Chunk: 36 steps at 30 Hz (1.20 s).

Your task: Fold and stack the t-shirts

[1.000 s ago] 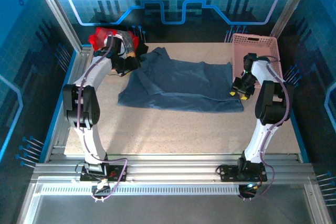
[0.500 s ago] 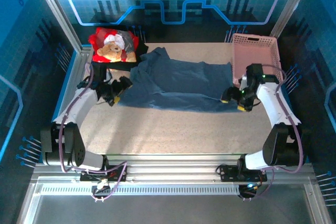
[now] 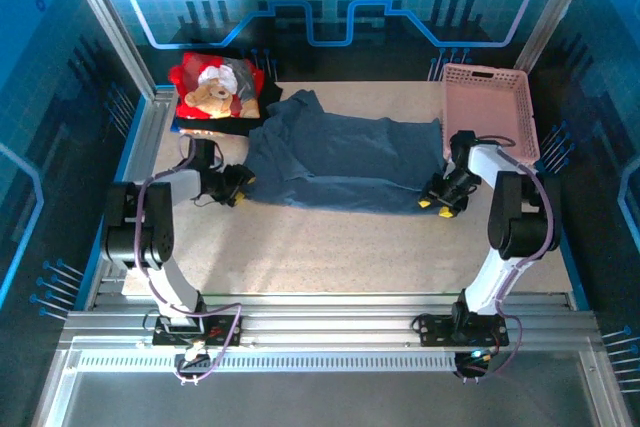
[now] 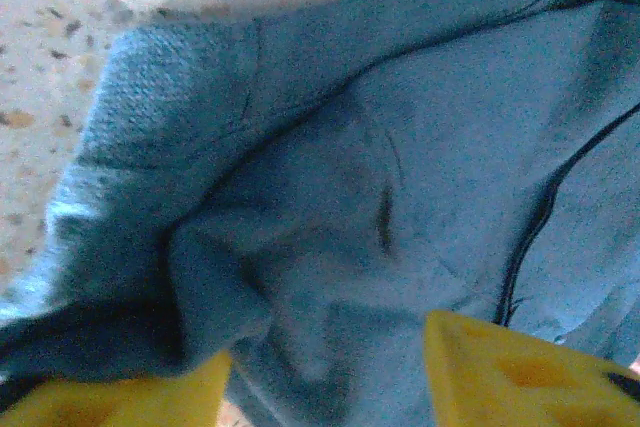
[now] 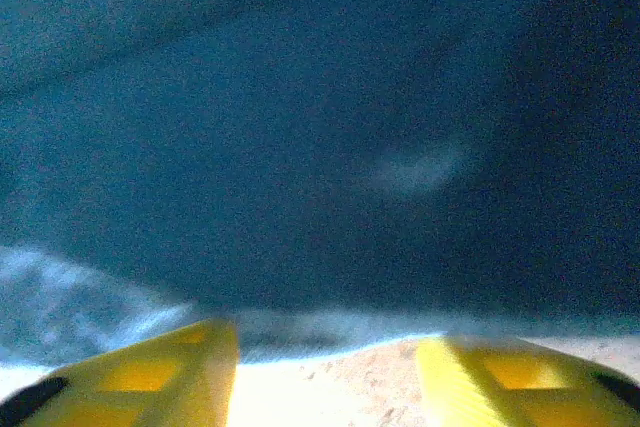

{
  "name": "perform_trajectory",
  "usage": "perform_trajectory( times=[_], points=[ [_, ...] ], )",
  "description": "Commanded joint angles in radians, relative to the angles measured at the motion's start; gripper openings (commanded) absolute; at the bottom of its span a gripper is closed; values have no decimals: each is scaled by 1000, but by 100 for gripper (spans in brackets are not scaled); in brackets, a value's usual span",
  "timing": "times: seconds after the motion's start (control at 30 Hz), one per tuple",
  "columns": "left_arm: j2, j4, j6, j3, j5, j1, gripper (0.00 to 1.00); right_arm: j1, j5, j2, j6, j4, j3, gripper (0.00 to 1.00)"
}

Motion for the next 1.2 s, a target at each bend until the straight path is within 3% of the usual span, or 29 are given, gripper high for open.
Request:
perform_trajectory(
  times=[0.0, 0.07, 0.13, 0.27, 0.5, 0.7, 0.73, 0.83, 0.87, 1.03, 1.17],
  points=[
    [49, -31, 12, -3, -27, 5, 35, -1, 83, 49, 37, 4, 12, 41],
    [36, -91, 24, -9, -56, 13, 15, -1, 96, 69, 54, 3, 9, 30],
    [-4, -153, 39, -24, -87, 26, 7, 1, 100, 60, 66, 1, -11, 19],
    [-143, -269, 71, -90, -137, 55, 3, -1, 113, -2, 74, -19, -80, 8],
    [-374, -392, 46, -265, -152, 66, 3, 23, 38, -173, 142, -44, -278, 9],
    [-543, -453, -23, -334, -163, 68, 21, 25, 24, -273, 173, -94, -359, 17],
    [-574, -474, -27, -323, -169, 67, 29, 23, 37, -288, 172, -122, -351, 20],
    [-655, -549, -29, -267, -206, 66, 57, 14, 62, -346, 164, -191, -325, 45],
    [-677, -567, -30, -241, -214, 66, 62, 13, 71, -374, 164, -215, -306, 51],
    [-740, -562, -35, -121, -211, 31, 70, 10, 92, -487, 159, -235, -167, 60],
    [-694, -495, -7, -34, -190, -57, 72, 11, 32, -423, 111, -181, -98, 60]
  ],
)
